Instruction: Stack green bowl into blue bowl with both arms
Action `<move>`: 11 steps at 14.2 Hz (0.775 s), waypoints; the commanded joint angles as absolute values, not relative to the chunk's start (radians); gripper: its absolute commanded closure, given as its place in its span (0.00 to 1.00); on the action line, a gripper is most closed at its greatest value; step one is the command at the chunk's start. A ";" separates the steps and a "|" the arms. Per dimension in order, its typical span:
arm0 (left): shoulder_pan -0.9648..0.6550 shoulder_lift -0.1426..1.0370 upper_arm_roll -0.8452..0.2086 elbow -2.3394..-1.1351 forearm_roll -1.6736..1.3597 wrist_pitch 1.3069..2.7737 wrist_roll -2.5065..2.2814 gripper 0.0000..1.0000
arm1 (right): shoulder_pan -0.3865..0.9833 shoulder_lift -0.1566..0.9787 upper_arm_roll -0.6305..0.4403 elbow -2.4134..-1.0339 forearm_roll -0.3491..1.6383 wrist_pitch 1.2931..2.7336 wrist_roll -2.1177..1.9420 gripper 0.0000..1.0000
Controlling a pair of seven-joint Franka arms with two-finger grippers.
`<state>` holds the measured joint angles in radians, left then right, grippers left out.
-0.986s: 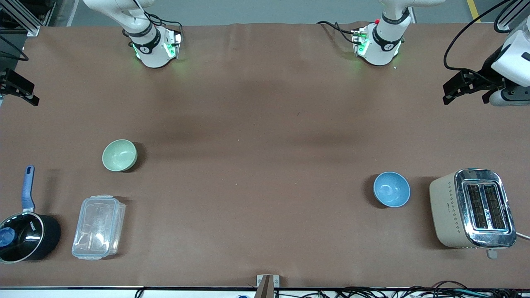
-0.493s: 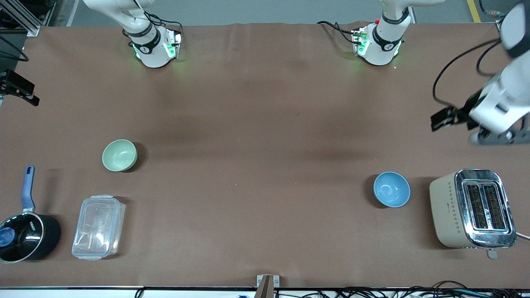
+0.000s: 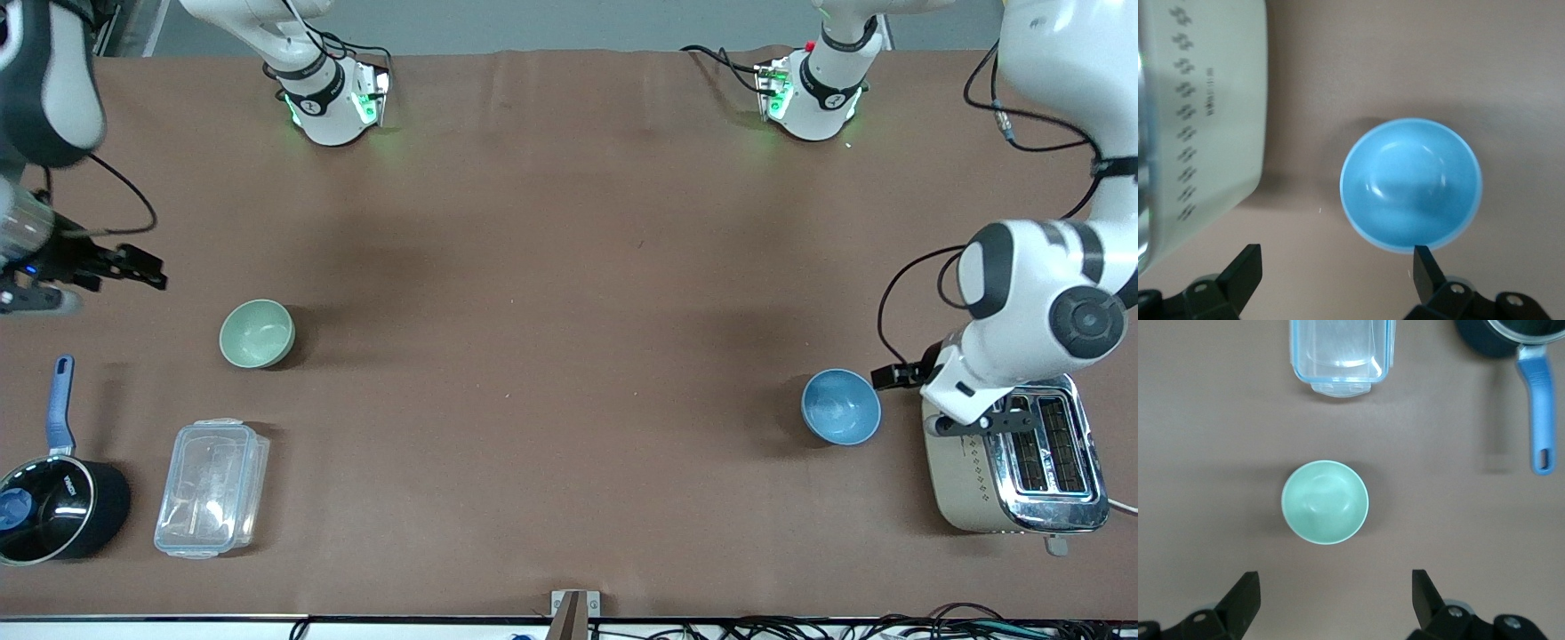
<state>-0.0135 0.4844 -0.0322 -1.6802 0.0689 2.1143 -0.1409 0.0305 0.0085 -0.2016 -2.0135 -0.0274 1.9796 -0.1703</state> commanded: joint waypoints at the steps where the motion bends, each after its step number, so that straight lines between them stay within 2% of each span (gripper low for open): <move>1: -0.020 0.555 -0.032 -1.675 0.092 2.206 -0.204 0.03 | 0.005 0.046 -0.192 -2.147 -0.044 2.144 -0.178 0.00; 2: -0.020 0.584 -0.032 -1.677 0.092 2.238 -0.212 0.07 | -0.018 0.099 -0.190 -2.163 -0.043 2.195 -0.179 0.00; 5: -0.020 0.644 -0.032 -1.677 0.092 2.289 -0.213 0.32 | -0.038 0.224 -0.189 -2.164 -0.031 2.285 -0.216 0.00; 7: -0.020 0.650 -0.032 -1.677 0.092 2.293 -0.215 0.54 | -0.038 0.271 -0.187 -2.172 -0.023 2.344 -0.216 0.00; 10: -0.017 0.650 -0.034 -1.677 0.091 2.290 -0.219 0.96 | -0.037 0.298 -0.184 -2.258 0.034 2.505 -0.216 0.00; 11: -0.018 0.650 -0.035 -1.675 0.089 2.289 -0.222 1.00 | -0.040 0.313 -0.184 -2.260 0.037 2.514 -0.218 0.00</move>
